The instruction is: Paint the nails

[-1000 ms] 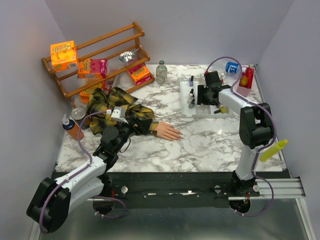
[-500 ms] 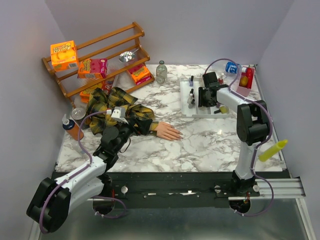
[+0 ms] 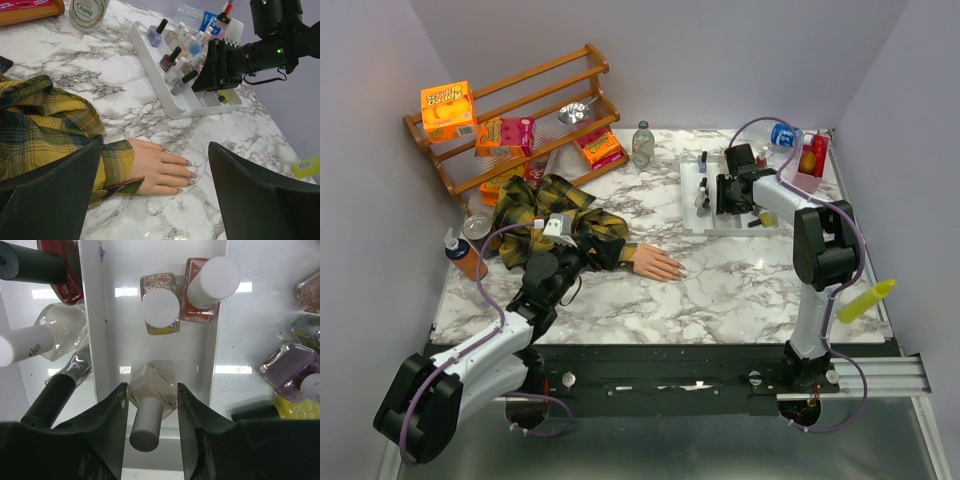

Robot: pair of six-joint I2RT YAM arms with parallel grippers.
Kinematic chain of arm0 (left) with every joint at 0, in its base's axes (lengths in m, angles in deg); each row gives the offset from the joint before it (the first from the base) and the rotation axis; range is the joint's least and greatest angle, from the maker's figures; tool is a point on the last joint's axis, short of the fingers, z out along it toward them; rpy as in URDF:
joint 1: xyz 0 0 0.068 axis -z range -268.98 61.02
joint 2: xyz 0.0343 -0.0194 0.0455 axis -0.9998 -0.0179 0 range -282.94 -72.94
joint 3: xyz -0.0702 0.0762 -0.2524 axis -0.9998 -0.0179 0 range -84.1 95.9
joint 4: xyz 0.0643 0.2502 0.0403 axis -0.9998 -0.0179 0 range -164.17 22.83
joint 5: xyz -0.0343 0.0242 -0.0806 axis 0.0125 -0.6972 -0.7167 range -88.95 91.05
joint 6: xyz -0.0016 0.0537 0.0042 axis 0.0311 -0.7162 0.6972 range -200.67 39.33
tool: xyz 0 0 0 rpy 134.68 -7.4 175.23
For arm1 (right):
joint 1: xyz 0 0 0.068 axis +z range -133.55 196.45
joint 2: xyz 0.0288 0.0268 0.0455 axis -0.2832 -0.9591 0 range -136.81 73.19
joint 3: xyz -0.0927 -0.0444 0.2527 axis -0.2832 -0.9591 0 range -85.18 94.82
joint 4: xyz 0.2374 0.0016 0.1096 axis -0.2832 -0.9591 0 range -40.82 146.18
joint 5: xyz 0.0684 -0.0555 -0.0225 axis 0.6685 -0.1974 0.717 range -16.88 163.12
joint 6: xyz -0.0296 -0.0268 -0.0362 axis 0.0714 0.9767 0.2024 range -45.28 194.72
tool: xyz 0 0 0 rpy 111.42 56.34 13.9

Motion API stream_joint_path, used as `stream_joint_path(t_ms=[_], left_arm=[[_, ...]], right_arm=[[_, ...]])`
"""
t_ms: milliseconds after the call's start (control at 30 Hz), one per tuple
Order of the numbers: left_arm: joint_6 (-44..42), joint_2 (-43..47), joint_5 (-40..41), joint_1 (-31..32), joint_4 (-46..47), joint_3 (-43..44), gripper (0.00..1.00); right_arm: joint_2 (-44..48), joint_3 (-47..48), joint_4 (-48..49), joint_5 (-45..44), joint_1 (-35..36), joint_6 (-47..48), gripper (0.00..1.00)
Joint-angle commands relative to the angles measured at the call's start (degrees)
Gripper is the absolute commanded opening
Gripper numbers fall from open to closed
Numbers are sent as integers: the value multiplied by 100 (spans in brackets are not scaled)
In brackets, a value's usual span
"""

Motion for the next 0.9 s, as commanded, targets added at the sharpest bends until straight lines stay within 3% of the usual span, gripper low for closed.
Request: stream_joint_path(t_ms=[0,33,133,233,400,600,867], left_arm=[[-56,-48,142,8,91,4,99],[-56,-40,142,8,91,4,99],[-56,-57,142,8,100,4,99],[-56,-66,141,8,91,4,99],[-56,-66,142,17,91,13,99],[-56,-58,133,8,82,22,99],[-56,-49,133,8,47,31,99]], right_arm=[[230,62,-195,-125,60,-3,19],[222,62,-195,-133,68,-3,33],[204,80,-195,-177,68,23,53],[108,124,-204,-221,68,76,62],[-15,238,-248,-178,68,155,61],[2,229,-283,-116,68,146,49],[327,-236,-204,-37,104,58,58]])
